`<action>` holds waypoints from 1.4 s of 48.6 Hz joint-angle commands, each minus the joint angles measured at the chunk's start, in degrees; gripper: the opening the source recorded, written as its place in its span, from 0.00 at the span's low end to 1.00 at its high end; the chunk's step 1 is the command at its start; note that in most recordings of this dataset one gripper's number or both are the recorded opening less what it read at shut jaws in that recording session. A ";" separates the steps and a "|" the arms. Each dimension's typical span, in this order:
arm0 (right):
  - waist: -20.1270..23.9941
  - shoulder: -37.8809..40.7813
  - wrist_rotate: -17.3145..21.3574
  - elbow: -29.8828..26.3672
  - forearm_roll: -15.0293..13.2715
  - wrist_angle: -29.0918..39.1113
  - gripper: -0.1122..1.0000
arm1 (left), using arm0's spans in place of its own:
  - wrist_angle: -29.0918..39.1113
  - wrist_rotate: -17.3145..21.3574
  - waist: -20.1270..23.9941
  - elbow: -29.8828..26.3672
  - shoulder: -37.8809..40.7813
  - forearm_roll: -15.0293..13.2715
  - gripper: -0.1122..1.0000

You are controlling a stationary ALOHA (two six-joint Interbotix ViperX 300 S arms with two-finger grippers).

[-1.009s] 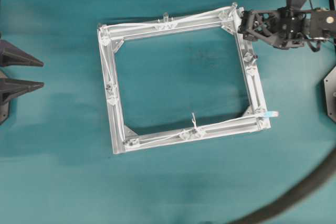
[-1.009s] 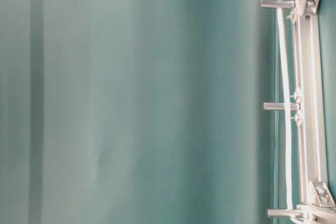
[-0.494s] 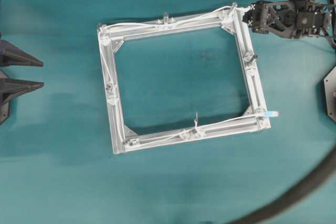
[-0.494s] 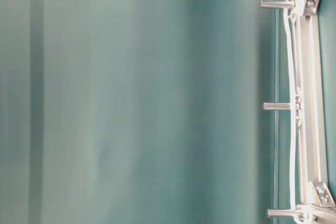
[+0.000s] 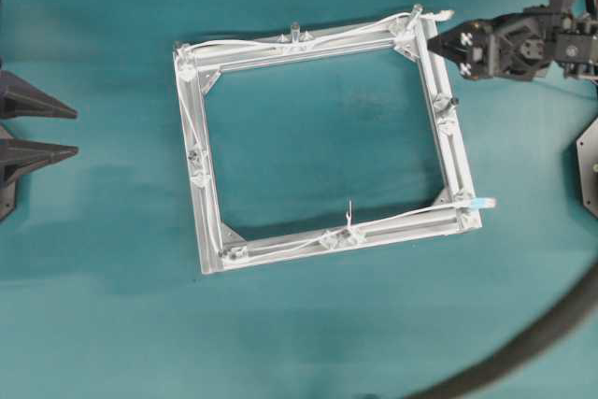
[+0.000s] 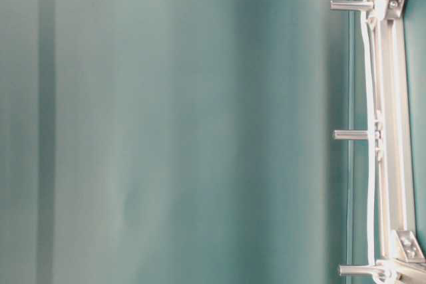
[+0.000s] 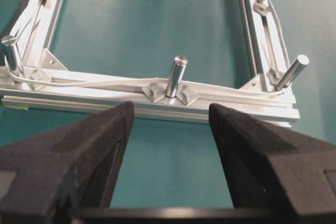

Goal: Move the cable alternately left and right between 8 pins so it hooks onto each one.
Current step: 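Open the right gripper, release the connector, and withdraw right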

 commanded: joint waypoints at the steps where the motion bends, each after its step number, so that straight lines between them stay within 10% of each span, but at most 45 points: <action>1: 0.00 -1.32 -2.11 0.44 -0.18 -1.23 0.70 | -0.53 0.00 -0.09 -0.53 0.44 0.18 0.68; 38: 0.26 -6.86 -37.62 8.09 -2.81 -8.96 0.71 | -0.53 0.00 -0.09 -0.53 0.44 0.18 0.67; 68: 1.32 -13.18 -39.55 13.01 -2.90 -11.78 0.70 | -0.53 0.00 -0.09 -0.53 0.44 0.09 0.68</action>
